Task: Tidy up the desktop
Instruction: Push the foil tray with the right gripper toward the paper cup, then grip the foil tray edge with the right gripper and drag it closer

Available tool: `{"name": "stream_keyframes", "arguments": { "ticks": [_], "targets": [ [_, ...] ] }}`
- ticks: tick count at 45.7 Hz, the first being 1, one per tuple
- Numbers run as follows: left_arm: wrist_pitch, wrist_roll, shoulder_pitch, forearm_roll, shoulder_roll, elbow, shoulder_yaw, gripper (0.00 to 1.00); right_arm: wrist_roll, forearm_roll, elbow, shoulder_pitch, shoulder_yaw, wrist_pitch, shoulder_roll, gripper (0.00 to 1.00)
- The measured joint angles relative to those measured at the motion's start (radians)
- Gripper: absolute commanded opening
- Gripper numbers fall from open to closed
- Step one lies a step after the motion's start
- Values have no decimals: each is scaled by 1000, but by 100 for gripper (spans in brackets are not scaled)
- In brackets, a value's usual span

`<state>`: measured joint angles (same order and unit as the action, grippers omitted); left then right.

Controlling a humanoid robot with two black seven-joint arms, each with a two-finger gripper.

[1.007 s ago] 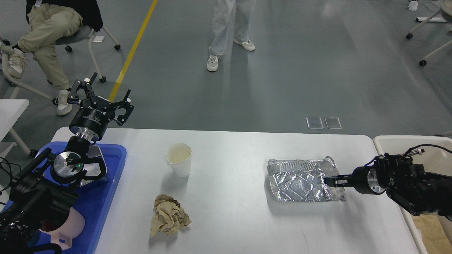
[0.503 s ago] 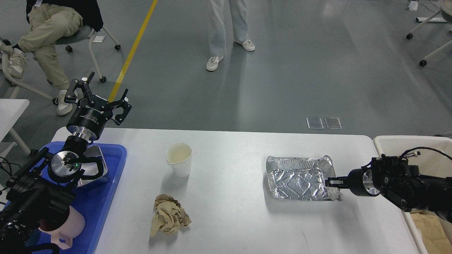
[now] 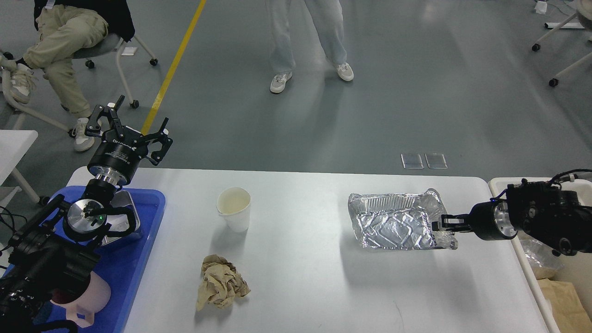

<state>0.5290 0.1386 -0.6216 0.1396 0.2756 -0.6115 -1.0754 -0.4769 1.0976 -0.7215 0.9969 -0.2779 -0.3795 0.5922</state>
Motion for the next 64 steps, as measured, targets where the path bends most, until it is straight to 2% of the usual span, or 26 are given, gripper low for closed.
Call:
{"name": "stream_keyframes", "arguments": {
  "ticks": [5, 27, 40, 47, 64],
  "targets": [
    [1, -1, 4, 0, -2, 0, 0, 97, -7, 1, -113, 38, 0, -4, 76, 0],
    [1, -9, 8, -1, 2, -2, 28, 97, -93, 1, -455, 107, 41, -30, 373, 0],
    [-5, -11, 7, -1, 4, -2, 31, 97, -132, -7, -514, 67, 60, 18, 394, 0],
    [-10, -13, 7, -1, 4, -1, 31, 97, -135, -26, -566, 49, 62, 60, 399, 0],
    [-10, -12, 19, -2, 1, 0, 49, 97, -133, -30, -600, 48, 62, 65, 410, 0]
  ]
}}
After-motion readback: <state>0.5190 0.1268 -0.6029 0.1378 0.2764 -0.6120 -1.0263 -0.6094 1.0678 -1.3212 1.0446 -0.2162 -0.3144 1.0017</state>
